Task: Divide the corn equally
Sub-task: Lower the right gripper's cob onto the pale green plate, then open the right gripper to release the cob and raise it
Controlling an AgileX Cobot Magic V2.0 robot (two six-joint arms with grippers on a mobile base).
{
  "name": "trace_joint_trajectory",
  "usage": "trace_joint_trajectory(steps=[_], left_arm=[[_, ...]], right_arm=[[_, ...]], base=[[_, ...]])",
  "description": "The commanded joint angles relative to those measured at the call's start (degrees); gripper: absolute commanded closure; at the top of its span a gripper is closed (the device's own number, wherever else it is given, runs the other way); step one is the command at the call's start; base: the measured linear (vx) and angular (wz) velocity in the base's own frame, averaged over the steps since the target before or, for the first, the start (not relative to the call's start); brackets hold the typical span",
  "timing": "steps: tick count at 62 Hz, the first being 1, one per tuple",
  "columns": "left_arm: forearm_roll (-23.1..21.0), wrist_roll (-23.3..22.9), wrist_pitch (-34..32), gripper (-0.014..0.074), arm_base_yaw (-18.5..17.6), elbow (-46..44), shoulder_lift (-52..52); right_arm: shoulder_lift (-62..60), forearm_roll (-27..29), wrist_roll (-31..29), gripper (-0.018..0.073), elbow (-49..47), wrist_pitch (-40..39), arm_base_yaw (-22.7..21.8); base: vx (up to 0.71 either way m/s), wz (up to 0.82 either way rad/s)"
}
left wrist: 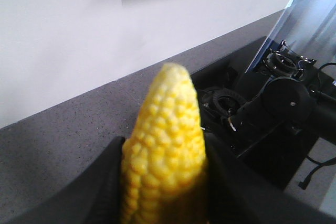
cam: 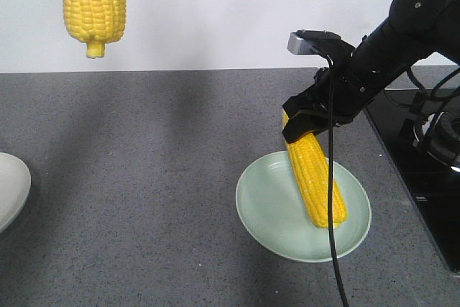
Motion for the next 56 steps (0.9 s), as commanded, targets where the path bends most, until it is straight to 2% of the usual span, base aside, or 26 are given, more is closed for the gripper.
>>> trace_joint_trajectory(steps=[1,19,26,36,43,51,56], left_arm=[[-2.14,-0.66,-2.12,0.0603,-0.12,-1.28,-2.17],[-2.2,-0.66,-2.12,0.0603,-0.12,-1.28,-2.17],[-2.2,-0.66,-2.12,0.0603,-0.12,-1.28,-2.17],[-2.2,-0.66,-2.12,0.0603,-0.12,-1.28,-2.17],[-2.2,-0.66,-2.12,0.0603,-0.12,-1.28,-2.17],[-2.2,-0.66,-2.12,0.0603,-0.12,-1.28,-2.17],[-2.2,-0.66,-2.12,0.0603,-0.12,-1.28,-2.17]], right_arm=[[-3.08,1.38,-0.3,0.0438,-1.42,2.8,-0.12],[-3.08,1.66,1.25,0.0091,-1.42,2.8,-0.12],[-3.08,1.61,1.25,0.0045,-1.37,2.8,-0.12],[-3.08,1.61,1.15,0.0067,-1.37,2.8,-0.12],[-4.1,1.61,0.82,0.0125,-1.37,2.59,-0.12],[-7.41,1.36,0.32,0.0287,-1.37,0.35,-0.19],[-11.14,0.86,-0.08,0.0444,-1.37,-2.41,-0.19]], base=[[0.0,0.0],[0.0,0.0],[0.0,0.0],[0.0,0.0],[0.0,0.0],[0.0,0.0],[0.0,0.0]])
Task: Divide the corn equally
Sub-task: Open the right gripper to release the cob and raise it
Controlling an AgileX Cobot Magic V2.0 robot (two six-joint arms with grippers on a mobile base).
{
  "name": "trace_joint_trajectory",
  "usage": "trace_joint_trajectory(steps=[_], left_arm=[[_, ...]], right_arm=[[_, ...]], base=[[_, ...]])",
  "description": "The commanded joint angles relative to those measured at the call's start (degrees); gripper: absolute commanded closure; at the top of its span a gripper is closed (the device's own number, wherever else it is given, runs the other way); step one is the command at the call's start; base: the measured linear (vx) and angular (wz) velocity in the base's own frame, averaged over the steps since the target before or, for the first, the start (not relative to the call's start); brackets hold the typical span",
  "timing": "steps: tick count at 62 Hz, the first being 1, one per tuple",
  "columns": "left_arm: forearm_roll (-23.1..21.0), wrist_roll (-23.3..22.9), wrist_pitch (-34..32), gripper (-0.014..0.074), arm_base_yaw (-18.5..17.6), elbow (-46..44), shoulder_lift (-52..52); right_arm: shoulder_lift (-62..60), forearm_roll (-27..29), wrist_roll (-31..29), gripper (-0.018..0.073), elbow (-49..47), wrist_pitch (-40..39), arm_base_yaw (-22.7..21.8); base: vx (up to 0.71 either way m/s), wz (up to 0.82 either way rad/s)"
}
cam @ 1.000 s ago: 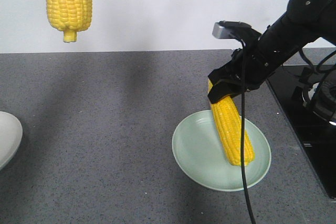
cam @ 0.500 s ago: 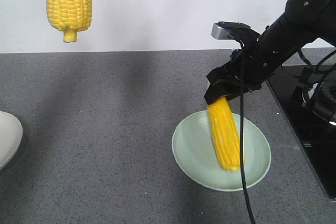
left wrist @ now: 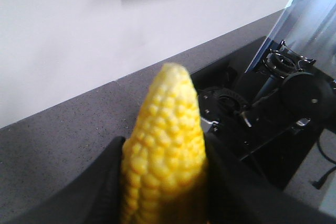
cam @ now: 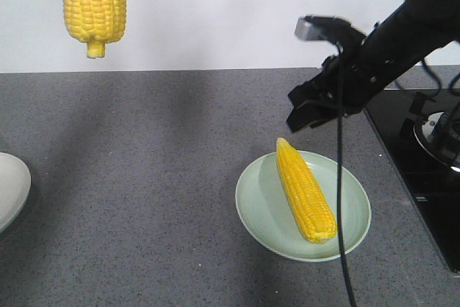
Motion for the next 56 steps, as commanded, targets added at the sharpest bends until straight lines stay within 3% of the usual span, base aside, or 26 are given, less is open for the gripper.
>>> trace_joint_trajectory(steps=[1,5,17,33,56], left_arm=[[-2.2,-0.66,-2.12,0.0603,-0.12,-1.28,-2.17],[-2.2,-0.66,-2.12,0.0603,-0.12,-1.28,-2.17],[-2.2,-0.66,-2.12,0.0603,-0.12,-1.28,-2.17],[-2.2,-0.66,-2.12,0.0603,-0.12,-1.28,-2.17],[-2.2,-0.66,-2.25,0.0603,-0.12,-1.28,-2.17]], right_arm=[[-7.37,1.15,-1.16,0.047,-1.49,-2.83,-0.19],[-10.76,1.15,-1.31,0.0573,-1.49,-5.11,-0.19],[-21.55,1.27,-1.31,0.0568,-1.49,-7.79,-0.19],[-33.54,0.57,-1.31,0.0568,-1.49,-4.49,-0.19],[-45.27,-7.93,0.26,0.0565,-1.49,-0.58,-0.19]], base=[[0.0,0.0],[0.0,0.0],[0.0,0.0],[0.0,0.0],[0.0,0.0]])
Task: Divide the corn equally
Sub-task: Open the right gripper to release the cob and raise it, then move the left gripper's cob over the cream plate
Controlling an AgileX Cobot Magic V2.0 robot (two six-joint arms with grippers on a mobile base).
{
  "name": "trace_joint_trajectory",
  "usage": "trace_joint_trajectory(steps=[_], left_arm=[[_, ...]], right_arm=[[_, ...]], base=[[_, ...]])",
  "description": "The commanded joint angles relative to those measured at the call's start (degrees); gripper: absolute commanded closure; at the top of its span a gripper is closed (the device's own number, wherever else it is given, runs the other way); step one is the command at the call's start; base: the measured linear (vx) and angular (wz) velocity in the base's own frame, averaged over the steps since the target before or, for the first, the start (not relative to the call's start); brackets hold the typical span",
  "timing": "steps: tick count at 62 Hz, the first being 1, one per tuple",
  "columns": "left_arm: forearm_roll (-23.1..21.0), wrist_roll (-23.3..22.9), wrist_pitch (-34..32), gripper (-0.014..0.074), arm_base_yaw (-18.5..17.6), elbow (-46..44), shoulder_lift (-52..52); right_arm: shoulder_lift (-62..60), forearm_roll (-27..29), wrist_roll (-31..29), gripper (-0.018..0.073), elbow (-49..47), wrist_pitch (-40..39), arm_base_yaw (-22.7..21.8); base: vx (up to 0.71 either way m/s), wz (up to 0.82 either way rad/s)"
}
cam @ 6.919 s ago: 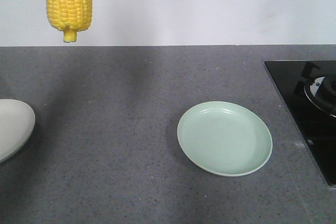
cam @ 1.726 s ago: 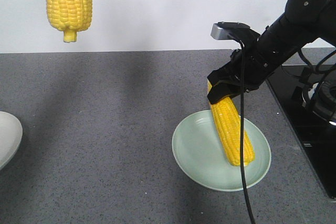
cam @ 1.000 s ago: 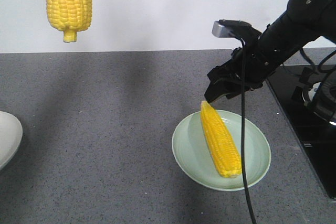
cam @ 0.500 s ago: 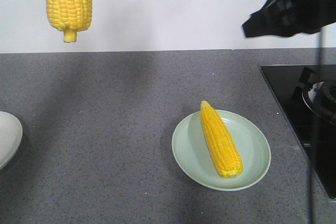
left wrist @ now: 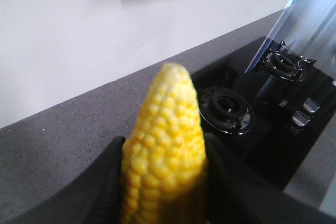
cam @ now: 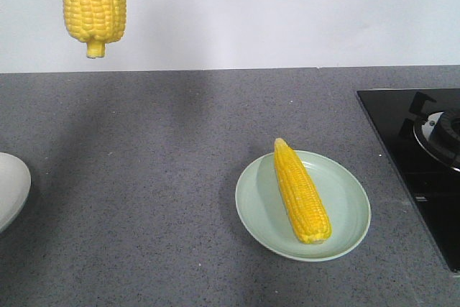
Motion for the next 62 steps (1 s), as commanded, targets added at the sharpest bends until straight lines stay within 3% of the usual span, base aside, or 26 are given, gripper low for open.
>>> trace_joint_trajectory(steps=[1,14,37,44,52,62], left_arm=[[-2.2,-0.66,-2.31,0.0603,-0.12,-1.28,-2.17],[-0.46,-0.55,-2.11,0.0603,-0.12,-1.28,-2.17],[33.18,-0.86,-2.11,0.0603,-0.12,-1.28,-2.39],[42.7,-4.7,-2.11,0.0603,-0.12,-1.28,-2.39],[48.68,-7.27,-2.11,0.0603,0.05,-1.21,-2.39],[49.25,-8.28,-2.11,0.0603,2.41,0.92,-2.71]], right_arm=[[-2.73,-1.45,0.08,0.0565,-1.49,-2.26,-0.19],[-6.2,-2.72,0.08,0.0564,-1.49,-2.16,-0.19],[-7.03,-2.72,0.08,0.0564,-1.49,0.44,-0.19],[-7.03,-2.72,0.08,0.0564,-1.49,0.44,-0.19],[-7.03,-2.78,0.01,0.0564,-1.49,0.46,-0.19],[-7.03,-2.78,0.01,0.0564,-1.49,0.46,-0.19]], base=[[0.0,0.0],[0.0,0.0],[0.0,0.0],[0.0,0.0],[0.0,0.0],[0.0,0.0]])
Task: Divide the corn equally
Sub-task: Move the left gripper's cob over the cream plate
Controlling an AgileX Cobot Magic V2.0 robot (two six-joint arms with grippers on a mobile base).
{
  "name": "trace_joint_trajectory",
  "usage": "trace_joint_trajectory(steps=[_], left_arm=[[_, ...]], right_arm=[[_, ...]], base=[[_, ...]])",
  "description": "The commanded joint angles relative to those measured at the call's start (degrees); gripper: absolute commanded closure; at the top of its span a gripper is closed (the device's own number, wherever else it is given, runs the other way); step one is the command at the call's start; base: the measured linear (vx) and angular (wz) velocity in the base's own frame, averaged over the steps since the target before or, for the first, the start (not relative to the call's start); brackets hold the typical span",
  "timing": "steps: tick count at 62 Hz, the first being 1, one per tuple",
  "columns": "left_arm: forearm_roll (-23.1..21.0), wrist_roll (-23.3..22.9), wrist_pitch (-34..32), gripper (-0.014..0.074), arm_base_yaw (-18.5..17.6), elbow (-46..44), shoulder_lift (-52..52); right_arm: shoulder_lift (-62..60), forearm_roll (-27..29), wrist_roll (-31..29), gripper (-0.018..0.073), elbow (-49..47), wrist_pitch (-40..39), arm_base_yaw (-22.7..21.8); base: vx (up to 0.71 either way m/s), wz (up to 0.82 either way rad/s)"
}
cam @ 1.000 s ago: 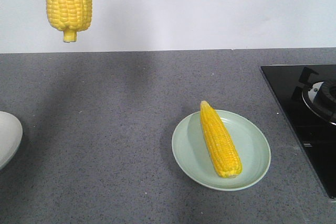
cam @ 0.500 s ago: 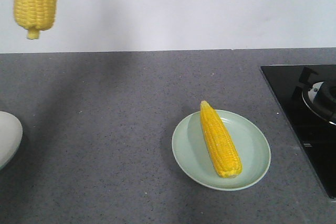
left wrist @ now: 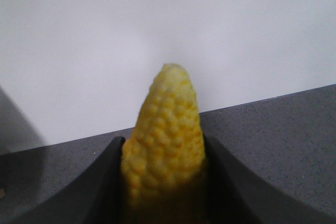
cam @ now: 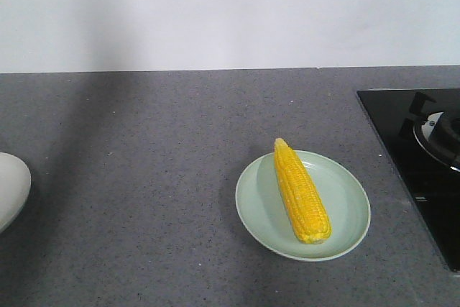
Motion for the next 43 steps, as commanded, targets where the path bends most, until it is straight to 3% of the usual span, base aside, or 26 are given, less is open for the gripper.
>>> trace_joint_trajectory(steps=[1,14,31,43], left_arm=[[1.41,-1.21,-2.05,0.0603,1.51,1.32,-2.77],[1.41,-1.41,-2.05,0.0603,5.21,14.81,-4.85],[1.63,-2.68,-2.05,0.0603,7.49,32.08,-5.61],[7.05,-2.68,-2.39,0.0603,7.49,39.44,-5.44]], right_arm=[[0.27,0.18,-0.15,0.0564,-1.32,-0.47,-0.19],[0.27,0.18,-0.15,0.0564,-1.32,-0.47,-0.19],[0.27,0.19,-0.15,0.0564,-1.32,-0.09,-0.19],[0.27,0.79,-0.15,0.0564,-1.32,0.11,-0.19]], base=[[0.0,0.0],[0.0,0.0],[0.0,0.0],[0.0,0.0]])
